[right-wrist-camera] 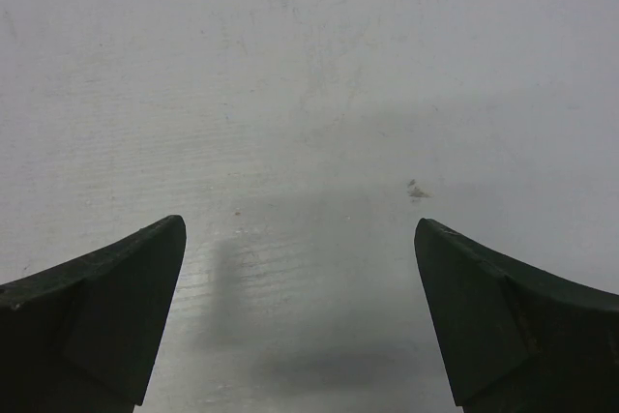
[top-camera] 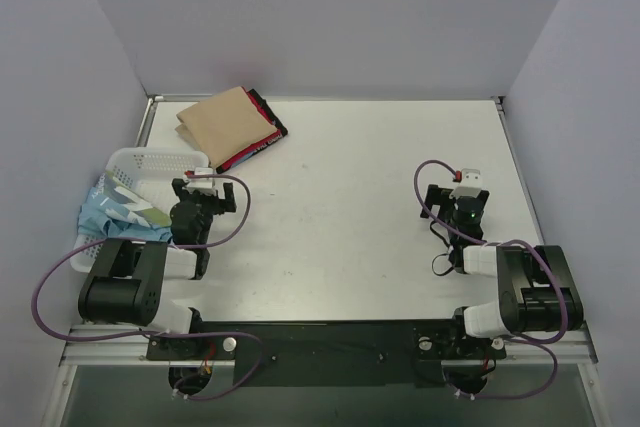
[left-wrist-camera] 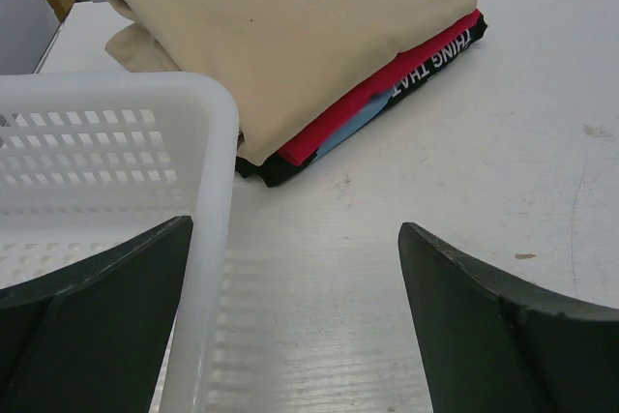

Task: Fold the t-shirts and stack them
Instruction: Grab crumpled tshirt from bin with the left arm

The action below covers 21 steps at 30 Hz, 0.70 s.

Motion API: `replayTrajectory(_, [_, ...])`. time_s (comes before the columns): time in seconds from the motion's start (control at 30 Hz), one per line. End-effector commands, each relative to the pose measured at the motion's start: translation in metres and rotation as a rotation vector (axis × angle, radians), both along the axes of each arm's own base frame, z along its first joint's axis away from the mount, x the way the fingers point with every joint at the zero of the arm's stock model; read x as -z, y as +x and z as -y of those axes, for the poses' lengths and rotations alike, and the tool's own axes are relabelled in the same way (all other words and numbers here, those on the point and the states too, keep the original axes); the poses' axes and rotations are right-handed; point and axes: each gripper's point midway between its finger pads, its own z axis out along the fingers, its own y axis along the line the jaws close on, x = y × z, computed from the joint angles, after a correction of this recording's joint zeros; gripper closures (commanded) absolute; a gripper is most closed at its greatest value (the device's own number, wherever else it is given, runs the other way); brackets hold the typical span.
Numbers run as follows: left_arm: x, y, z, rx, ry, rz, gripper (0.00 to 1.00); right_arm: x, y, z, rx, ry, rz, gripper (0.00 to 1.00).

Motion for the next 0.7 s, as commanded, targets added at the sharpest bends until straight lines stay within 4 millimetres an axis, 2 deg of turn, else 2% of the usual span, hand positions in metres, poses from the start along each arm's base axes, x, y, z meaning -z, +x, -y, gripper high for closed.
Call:
replayTrajectory(0.0, [0.015, -0.001, 0.001, 0.006, -0.014, -0.059, 0.03, -0.031, 0.016, -0.001, -0.005, 0.016, 0.086, 0.00])
replayTrajectory(0.03, [0.015, -0.001, 0.001, 0.006, -0.014, -0.061, 0.03, -0.029, 0.012, 0.001, 0.001, 0.009, 0.046, 0.00])
replayTrajectory(0.07, [0.015, -0.001, 0.001, 0.006, -0.014, -0.059, 0.03, -0.050, 0.016, 0.001, 0.005, 0.011, 0.076, 0.00])
replayTrajectory(0.1, [0.015, -0.001, 0.001, 0.006, -0.015, -0.062, 0.03, -0.046, 0.008, 0.002, 0.019, 0.023, 0.026, 0.00])
replayTrajectory(0.13, [0.007, -0.002, 0.006, 0.041, -0.001, -0.030, 0.03, -0.076, 0.014, 0.001, 0.032, 0.061, 0.096, 0.00])
replayTrajectory(0.17, [0.002, -0.006, 0.013, 0.086, 0.002, -0.018, 0.03, -0.075, 0.007, -0.003, 0.018, 0.072, 0.053, 0.00])
replayTrajectory(0.2, [-0.015, -0.014, 0.024, 0.159, 0.018, 0.012, 0.03, -0.110, 0.010, -0.004, 0.017, 0.082, 0.120, 0.00])
replayTrajectory(0.23, [-0.013, -0.021, 0.026, 0.184, 0.039, -0.024, 0.03, -0.111, 0.001, -0.011, -0.016, 0.104, 0.076, 0.00])
replayTrajectory(0.27, [-0.045, -0.025, 0.035, 0.240, 0.052, 0.040, 0.03, -0.139, 0.006, -0.013, -0.012, 0.135, 0.115, 0.00])
replayTrajectory(0.3, [-0.039, -0.034, 0.039, 0.278, 0.088, -0.025, 0.03, -0.143, -0.003, -0.017, -0.022, 0.155, 0.072, 0.00])
replayTrajectory(0.33, [-0.077, -0.034, 0.042, 0.296, 0.100, 0.033, 0.03, -0.165, -0.001, -0.020, -0.032, 0.177, 0.099, 0.00])
replayTrajectory(0.37, [-0.080, -0.044, 0.043, 0.300, 0.087, -0.026, 0.03, -0.169, -0.008, -0.026, -0.052, 0.200, 0.070, 0.00])
replayTrajectory(0.4, [-0.109, -0.040, 0.039, 0.261, 0.083, 0.005, 0.03, -0.184, -0.009, -0.029, -0.051, 0.231, 0.074, 0.00])
replayTrajectory(0.43, [-0.105, -0.046, 0.037, 0.242, 0.075, -0.073, 0.03, -0.192, -0.011, -0.035, -0.078, 0.256, 0.076, 0.00])
replayTrajectory(0.47, [-0.133, -0.041, 0.031, 0.190, 0.085, -0.050, 0.03, -0.205, -0.012, -0.040, -0.092, 0.279, 0.082, 0.00])
replayTrajectory(0.5, [-0.119, -0.047, 0.030, 0.186, 0.119, -0.162, 0.03, -0.221, -0.010, -0.048, -0.134, 0.302, 0.100, 0.00])
replayTrajectory(0.53, [-0.150, -0.042, 0.023, 0.123, 0.147, -0.145, 0.03, -0.213, -0.016, -0.057, -0.166, 0.340, 0.041, 0.00])
replayTrajectory(0.57, [-0.137, -0.044, 0.026, 0.118, 0.184, -0.239, 0.03, -0.220, -0.015, -0.061, -0.183, 0.356, 0.034, 0.00])
replayTrajectory(0.6, [-0.160, -0.040, 0.014, 0.039, 0.203, -0.228, 0.03, -0.218, -0.017, -0.073, -0.230, 0.392, 0.002, 0.00])
replayTrajectory(0.63, [-0.144, -0.040, 0.010, 0.035, 0.238, -0.320, 0.03, -0.220, -0.016, -0.078, -0.254, 0.404, -0.008, 0.00])
replayTrajectory(0.67, [-0.158, -0.038, 0.008, 0.031, 0.240, -0.329, 0.03, -0.216, -0.019, -0.087, -0.287, 0.414, -0.039, 0.00])
